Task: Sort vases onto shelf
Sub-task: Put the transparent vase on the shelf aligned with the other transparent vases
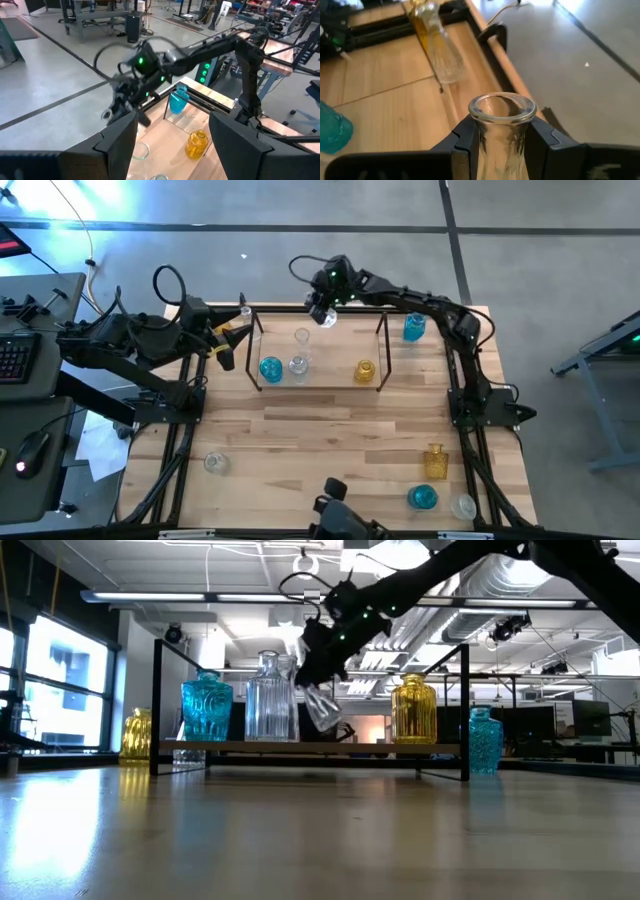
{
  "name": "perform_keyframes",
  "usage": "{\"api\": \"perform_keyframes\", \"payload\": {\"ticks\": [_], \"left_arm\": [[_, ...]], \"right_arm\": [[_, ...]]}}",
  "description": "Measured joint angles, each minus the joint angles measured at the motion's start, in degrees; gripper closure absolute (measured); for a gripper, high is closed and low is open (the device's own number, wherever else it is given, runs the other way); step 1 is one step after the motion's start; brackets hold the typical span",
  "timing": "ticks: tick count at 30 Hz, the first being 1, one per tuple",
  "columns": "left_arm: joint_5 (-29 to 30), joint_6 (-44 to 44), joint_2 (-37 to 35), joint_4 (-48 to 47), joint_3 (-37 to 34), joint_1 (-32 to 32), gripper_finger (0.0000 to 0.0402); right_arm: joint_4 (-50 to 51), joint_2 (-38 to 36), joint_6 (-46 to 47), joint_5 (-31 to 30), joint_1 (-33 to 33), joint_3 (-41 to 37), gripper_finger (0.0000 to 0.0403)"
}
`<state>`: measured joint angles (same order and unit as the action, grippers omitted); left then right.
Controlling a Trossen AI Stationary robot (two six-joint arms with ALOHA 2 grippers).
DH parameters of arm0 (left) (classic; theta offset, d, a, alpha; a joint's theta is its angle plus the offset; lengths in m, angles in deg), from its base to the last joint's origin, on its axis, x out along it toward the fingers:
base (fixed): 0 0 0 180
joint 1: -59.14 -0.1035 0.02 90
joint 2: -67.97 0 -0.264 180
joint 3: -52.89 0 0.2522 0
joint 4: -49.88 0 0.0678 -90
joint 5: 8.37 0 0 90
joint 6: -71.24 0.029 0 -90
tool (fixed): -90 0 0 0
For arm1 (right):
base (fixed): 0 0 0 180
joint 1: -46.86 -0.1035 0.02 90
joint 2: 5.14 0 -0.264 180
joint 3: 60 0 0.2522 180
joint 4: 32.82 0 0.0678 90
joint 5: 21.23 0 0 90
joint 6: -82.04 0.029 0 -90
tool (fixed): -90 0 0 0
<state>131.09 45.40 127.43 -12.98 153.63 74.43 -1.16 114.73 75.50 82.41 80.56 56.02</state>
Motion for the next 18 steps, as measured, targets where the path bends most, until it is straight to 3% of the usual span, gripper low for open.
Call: {"api": "perform_keyframes", "payload": {"ticks": [7,18], "left_arm": [[0.62,0.52,-0.02,0.02,0.00,0.00,0.0165],[0.63,2.05,-0.02,0.02,0.00,0.00,0.0165]], "right_arm": [[6.43,-5.48,-1.33,-0.41,1.57,0.00,0.0322],[21.64,-10.90,-3.56,-1.77,-1.72,0.02,0.0322]]}}
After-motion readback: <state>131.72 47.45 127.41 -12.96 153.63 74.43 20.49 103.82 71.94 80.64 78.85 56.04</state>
